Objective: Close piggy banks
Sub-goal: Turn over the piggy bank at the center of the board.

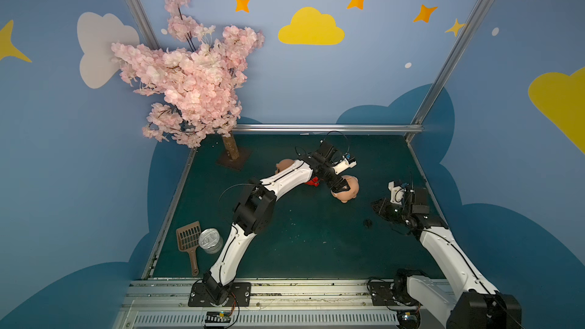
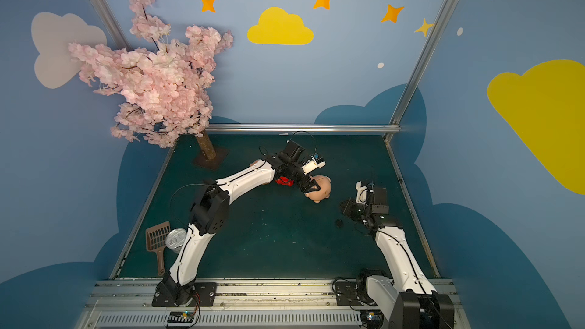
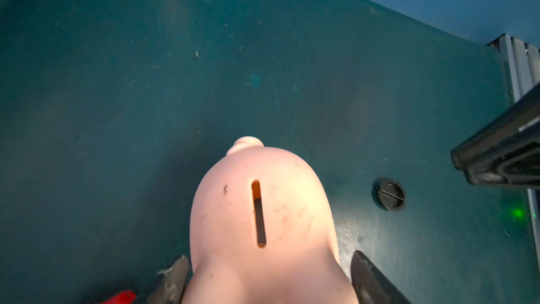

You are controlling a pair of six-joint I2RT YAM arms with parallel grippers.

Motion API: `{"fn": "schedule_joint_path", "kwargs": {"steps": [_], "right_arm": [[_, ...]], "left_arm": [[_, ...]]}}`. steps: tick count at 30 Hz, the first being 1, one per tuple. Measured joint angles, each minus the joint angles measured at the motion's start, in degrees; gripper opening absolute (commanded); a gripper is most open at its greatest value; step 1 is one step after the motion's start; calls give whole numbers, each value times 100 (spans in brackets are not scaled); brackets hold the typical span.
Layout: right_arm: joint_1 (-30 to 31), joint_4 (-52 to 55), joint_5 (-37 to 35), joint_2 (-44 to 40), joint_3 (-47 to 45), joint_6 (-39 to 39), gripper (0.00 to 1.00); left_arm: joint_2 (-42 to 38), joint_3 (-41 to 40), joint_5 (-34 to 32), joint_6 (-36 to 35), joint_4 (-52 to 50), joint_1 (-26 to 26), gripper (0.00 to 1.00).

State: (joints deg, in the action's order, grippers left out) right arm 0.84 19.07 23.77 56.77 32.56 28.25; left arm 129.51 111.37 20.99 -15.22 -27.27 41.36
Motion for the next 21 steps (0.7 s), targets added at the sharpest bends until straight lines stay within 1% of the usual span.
{"fn": "schedule_joint_path", "kwargs": {"steps": [12,17,21], "right_arm": [[46,-35,273,173,0,35,16],[238,168,227,387,35,85,15],[483,424,66,619,146,90,15]], "left_arm": [[-1438,-2024,52,997,155,-31,67],[-1976,-2774,293,1478,214,-221,66],[-2358,-3329,544,1869,319,-507,66]]}}
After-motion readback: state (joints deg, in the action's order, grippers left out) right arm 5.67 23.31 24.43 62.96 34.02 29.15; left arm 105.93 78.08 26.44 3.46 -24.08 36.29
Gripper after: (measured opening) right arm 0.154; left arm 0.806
